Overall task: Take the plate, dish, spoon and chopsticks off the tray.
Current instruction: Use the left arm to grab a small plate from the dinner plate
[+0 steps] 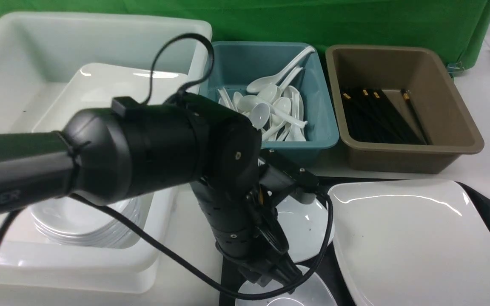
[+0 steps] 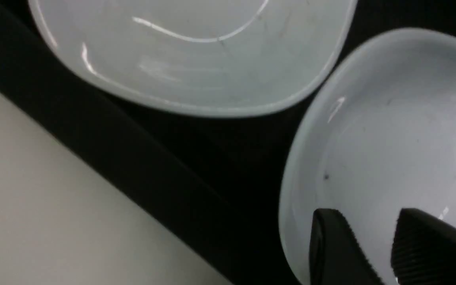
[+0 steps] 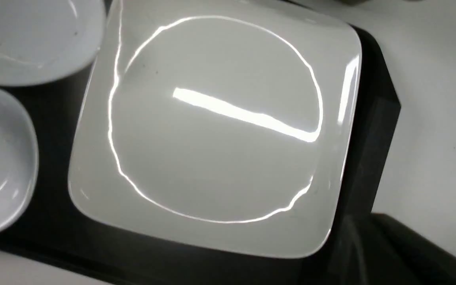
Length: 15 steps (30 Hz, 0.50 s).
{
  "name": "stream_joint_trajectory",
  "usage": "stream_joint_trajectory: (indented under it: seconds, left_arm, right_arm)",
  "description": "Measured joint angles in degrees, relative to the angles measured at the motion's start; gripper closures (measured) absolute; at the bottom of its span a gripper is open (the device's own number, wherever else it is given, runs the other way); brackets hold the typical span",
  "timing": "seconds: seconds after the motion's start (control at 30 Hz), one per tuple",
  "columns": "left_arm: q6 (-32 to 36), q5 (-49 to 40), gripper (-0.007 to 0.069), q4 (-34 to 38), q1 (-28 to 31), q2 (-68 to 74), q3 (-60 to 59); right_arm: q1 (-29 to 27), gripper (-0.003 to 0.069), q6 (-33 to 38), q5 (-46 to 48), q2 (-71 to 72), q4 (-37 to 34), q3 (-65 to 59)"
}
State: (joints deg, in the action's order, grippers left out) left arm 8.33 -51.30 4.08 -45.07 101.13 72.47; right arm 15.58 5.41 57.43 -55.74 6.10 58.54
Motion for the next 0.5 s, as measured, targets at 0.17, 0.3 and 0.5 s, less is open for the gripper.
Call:
stream_joint_trajectory:
  seconds: [0.17, 0.3, 0.5]
  left_arm:
    - [0.27, 4.22, 0.0202, -0.95, -0.02, 3.33, 0.26]
    - [0.5, 4.93, 0.0098, -1.6, -0.02, 5.93, 0.26]
    - [1.09, 6.89, 0.0088, -2.72, -0.07, 8.07, 0.26]
  right_arm:
    - [0.0, 0.0642, -0.41, -0.39, 9.15, 0.0, -5.67]
    - [0.0, 0.0642, -0.4, -0.33, 12.82, 0.0, -6.01]
    - [0.0, 0.0642, -0.43, -0.07, 14.14, 0.05, -6.0]
